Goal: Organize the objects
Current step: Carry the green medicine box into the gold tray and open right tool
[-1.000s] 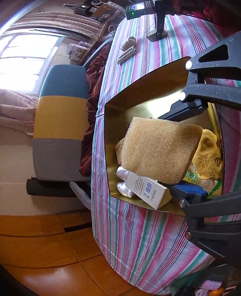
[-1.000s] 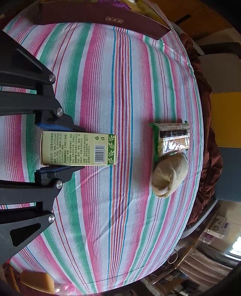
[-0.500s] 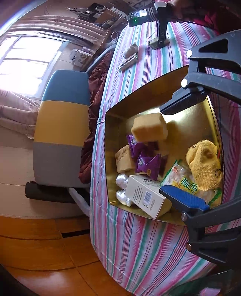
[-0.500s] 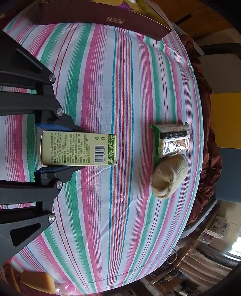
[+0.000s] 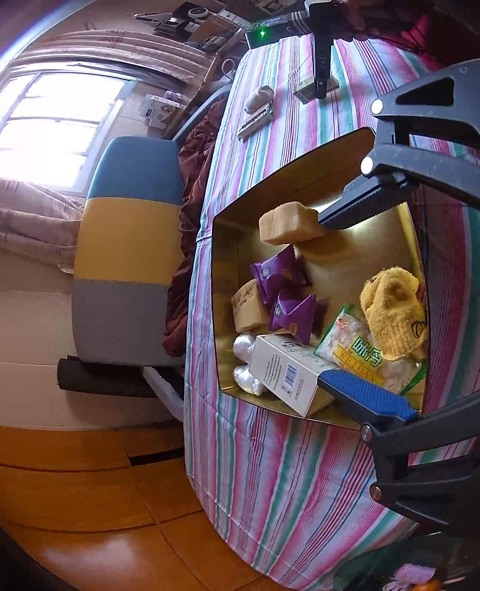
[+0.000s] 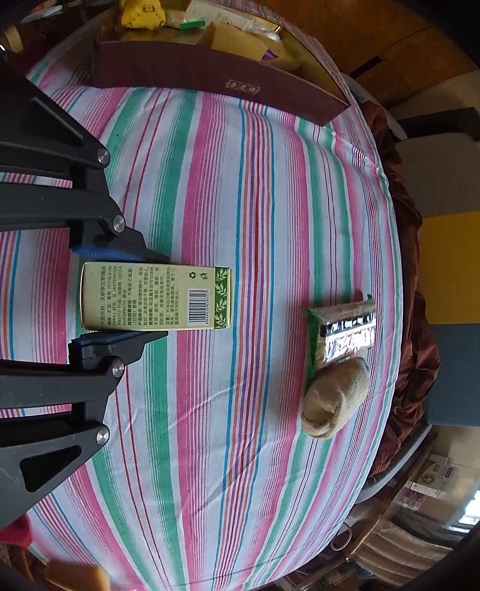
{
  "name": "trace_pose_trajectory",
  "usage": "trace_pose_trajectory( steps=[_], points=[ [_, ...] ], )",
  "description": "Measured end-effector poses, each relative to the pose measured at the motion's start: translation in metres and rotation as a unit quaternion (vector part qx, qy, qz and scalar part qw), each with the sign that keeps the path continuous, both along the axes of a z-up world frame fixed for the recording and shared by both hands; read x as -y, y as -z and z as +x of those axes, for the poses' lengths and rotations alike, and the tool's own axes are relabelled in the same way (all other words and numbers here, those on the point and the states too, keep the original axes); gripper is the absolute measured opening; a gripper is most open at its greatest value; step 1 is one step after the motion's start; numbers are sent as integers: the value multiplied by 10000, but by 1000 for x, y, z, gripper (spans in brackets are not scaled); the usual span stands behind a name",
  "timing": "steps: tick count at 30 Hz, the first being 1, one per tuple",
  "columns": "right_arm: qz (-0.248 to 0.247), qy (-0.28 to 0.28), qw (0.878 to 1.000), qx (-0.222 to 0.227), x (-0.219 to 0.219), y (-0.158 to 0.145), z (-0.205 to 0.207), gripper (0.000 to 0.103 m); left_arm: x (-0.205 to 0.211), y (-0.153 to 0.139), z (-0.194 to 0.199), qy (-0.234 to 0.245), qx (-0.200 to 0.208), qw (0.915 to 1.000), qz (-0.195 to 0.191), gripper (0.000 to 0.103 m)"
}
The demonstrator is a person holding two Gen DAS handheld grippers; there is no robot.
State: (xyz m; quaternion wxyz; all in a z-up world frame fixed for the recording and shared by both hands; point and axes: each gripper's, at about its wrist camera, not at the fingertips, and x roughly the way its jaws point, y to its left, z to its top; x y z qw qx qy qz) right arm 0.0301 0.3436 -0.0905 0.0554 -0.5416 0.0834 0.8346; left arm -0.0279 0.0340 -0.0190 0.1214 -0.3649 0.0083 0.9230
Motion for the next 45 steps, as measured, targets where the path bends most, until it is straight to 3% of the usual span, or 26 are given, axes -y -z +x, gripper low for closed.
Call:
trace_pose_trajectory(
  steps=[7,14,18,23,28,29,30,32,40,45],
  points=[
    [-420,-764,9951,-467,67,-37,6,30,5,3,-1,-20,58,9998,177,80],
    [-782,-2063,9715,-863,168,-67,4,30,24,7,-5,-226,98,9993,272,76],
    [-859,-2601,9592,-697,212,-61,-2,30,44,12,-8,-471,170,9980,377,76],
    [-797,-2803,9556,-435,246,-38,-18,31,59,18,-11,-642,283,9967,415,76],
    [-833,-2785,9565,-227,254,-18,-29,31,59,18,-10,-653,212,9971,314,75],
    [-849,-2791,9563,-218,253,-17,-28,34,58,19,-11,-647,219,9972,289,75],
    [-868,-2779,9564,-217,251,-16,-27,46,56,20,-11,-638,234,9973,272,75],
    [-928,-2725,9574,-242,246,-15,-25,59,53,21,-10,-603,249,9976,242,75],
    [-1062,-2618,9576,-572,222,-33,-11,59,40,12,-7,-462,115,9988,66,73],
    [-1003,-2242,9654,-877,186,-53,-7,60,27,6,-6,-315,74,9995,2,73]
  ],
)
